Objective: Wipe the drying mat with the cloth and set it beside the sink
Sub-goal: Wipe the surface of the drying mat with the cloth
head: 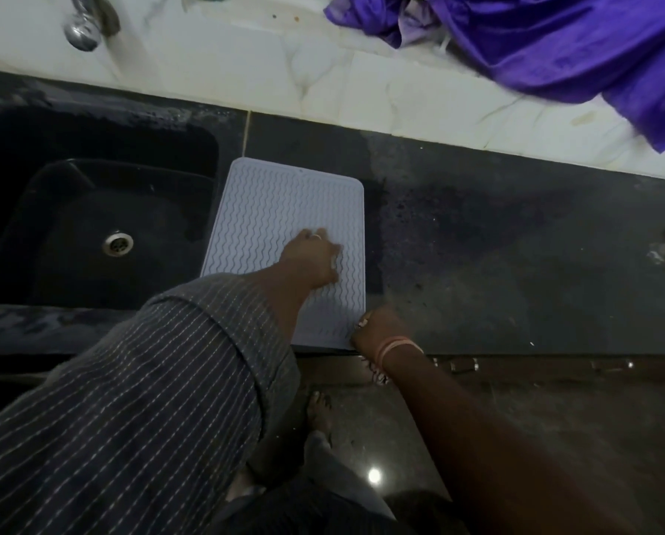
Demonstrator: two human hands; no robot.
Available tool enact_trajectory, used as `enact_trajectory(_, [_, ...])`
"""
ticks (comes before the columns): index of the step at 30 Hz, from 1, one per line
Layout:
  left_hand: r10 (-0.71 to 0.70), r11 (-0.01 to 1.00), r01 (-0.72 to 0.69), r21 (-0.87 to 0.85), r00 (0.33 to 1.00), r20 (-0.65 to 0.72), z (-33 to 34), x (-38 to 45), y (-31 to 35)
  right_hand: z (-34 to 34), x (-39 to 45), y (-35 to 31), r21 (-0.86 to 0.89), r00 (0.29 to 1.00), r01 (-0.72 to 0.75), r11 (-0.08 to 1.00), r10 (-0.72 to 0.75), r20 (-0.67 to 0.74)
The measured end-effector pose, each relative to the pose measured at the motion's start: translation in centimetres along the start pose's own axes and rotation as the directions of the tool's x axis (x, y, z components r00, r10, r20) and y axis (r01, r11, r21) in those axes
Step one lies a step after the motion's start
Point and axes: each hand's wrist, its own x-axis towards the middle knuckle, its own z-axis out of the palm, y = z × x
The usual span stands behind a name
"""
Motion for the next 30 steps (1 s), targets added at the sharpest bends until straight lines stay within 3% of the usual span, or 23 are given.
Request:
enact_trajectory(4, [-0.033,0.986,0.022,0.164,0.998,0.061,2.1,-3.4,0.4,1.7,-1.6,1.2,0.057,0.998,0.020,0.998,-0.017,-0.061])
enact_trajectory(7, [-0.100,0.988,0.094,0.125,0.994,0.047,3.6,-3.7,0.3,2.8,-2.6,2.1,0.109,0.997,0.021,0.994,-0.012,-0.075])
enact_trajectory(15, [-0.114,0.991,0.112,0.076,0.993,0.023,4.1,-3.8,0.5,5.3,-4.8,1.2,0.239,0.989,0.031,0.971,0.004,-0.148])
enact_trajectory(19, [-0.121,0.991,0.122,0.052,0.992,-0.019,4.9,-4.2,0.4,6.5,-5.2,-0.3,0.329,0.993,0.053,0.943,-0.014,-0.119])
enact_trajectory(21, [-0.117,0.992,0.118,0.036,0.993,-0.034,5.1,-4.5,0.2,6.5,-5.2,-1.6,0.374,0.998,0.054,0.926,-0.044,-0.035])
enact_trajectory(24, [-0.072,0.995,0.073,-0.064,0.997,0.014,4.5,-4.6,-0.7,6.2,-4.6,-3.4,0.438,0.991,0.093,0.894,-0.128,0.050])
enact_trajectory(26, [-0.048,0.963,0.045,-0.264,0.999,-0.004,3.6,-5.3,-2.0,5.8,-4.1,-4.5,0.472,0.992,0.105,0.875,-0.129,0.017])
enact_trajectory(28, [-0.192,0.891,0.098,-0.444,0.966,-0.172,3.3,-6.6,-4.1,5.2,-3.8,-5.9,0.531,0.993,0.082,0.843,-0.117,0.033])
enact_trajectory(30, [-0.405,0.829,0.211,-0.518,0.864,-0.297,3.2,-8.5,-6.4,4.5,-3.7,-7.6,0.565,0.990,0.070,0.822,-0.126,0.061])
